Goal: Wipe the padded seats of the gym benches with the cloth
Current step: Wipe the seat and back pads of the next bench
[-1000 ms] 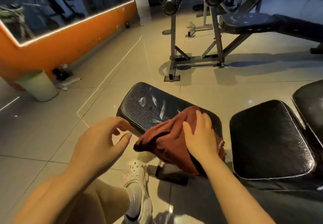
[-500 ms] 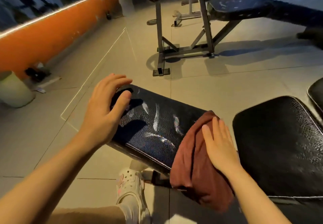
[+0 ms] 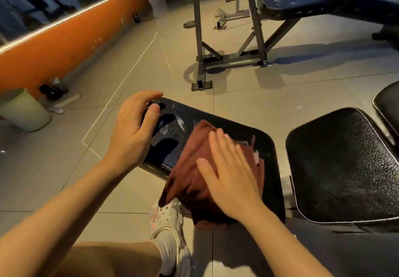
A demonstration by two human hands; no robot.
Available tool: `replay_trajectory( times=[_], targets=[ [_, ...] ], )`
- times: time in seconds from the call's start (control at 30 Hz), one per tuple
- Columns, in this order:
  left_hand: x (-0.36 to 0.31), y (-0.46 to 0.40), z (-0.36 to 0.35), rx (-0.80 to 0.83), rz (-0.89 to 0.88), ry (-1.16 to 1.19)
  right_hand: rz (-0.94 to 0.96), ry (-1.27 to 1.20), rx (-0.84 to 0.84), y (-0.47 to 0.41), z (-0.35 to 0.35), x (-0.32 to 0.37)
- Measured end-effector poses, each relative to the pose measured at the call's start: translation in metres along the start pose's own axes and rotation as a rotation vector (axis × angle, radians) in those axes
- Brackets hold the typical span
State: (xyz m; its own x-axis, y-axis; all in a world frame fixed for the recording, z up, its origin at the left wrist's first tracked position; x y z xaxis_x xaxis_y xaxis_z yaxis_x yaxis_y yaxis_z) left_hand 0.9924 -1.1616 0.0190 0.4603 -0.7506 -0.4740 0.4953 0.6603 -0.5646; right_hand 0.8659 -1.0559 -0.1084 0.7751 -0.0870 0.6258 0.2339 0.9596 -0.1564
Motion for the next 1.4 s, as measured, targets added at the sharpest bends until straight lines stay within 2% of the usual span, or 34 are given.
replay_trajectory(
  times=[0.13, 0.27, 0.33, 0.47, 0.53, 0.67, 0.87, 1.0, 1.07, 1.23, 1.33, 1.4],
  targets=[
    [0.0, -0.002, -0.008, 0.103, -0.073, 0.007, -0.245, 0.093, -0.03, 0.018, 0.005, -0.076],
    [0.006, -0.002, -0.004, 0.04, -0.017, 0.053, -0.395, 0.05, 0.002, -0.008, 0.01, -0.11],
    [0.007, -0.002, -0.004, 0.029, -0.005, 0.064, -0.354, 0.064, -0.001, -0.027, 0.013, -0.09],
    [0.008, -0.002, -0.003, 0.013, 0.01, 0.11, -0.042, 0.058, 0.01, -0.053, -0.001, 0.018],
    [0.009, -0.001, -0.003, 0.004, 0.023, 0.12, 0.05, 0.04, -0.012, -0.052, -0.004, 0.056],
    [0.009, 0.0, 0.0, -0.026, 0.045, 0.096, 0.069, 0.009, 0.0, -0.033, 0.0, 0.035],
    [0.011, 0.005, 0.0, -0.048, 0.029, 0.108, -0.287, 0.085, -0.001, 0.007, 0.007, -0.095],
    [0.014, 0.005, 0.002, -0.1, 0.054, 0.132, -0.403, 0.05, 0.026, -0.004, 0.008, -0.096],
    [0.014, 0.007, 0.005, -0.142, 0.081, 0.135, -0.328, 0.023, 0.045, -0.029, 0.007, -0.061],
    [0.012, 0.008, 0.006, -0.155, 0.114, 0.126, 0.029, -0.015, 0.036, -0.064, 0.002, 0.039],
    [0.013, 0.007, 0.004, -0.121, 0.104, 0.13, 0.096, -0.028, 0.021, -0.04, 0.002, 0.03],
    [0.013, 0.006, 0.002, -0.087, 0.078, 0.136, 0.028, 0.009, -0.008, -0.02, 0.003, -0.004]
  ],
)
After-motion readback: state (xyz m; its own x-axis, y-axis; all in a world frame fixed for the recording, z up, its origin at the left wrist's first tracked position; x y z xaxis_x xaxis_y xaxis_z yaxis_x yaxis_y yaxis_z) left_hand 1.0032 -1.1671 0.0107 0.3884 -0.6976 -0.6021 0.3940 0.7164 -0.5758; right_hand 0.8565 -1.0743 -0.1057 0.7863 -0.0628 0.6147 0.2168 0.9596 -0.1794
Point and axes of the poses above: each hand's wrist, its own y-axis away from the middle knuckle, its own z-axis out of the back of the hand, x = y × z, the point moved 9 cm from there along -y, towards the middle knuckle, and after that the axes turned 3 degrees about y, right-handed, at the moved point
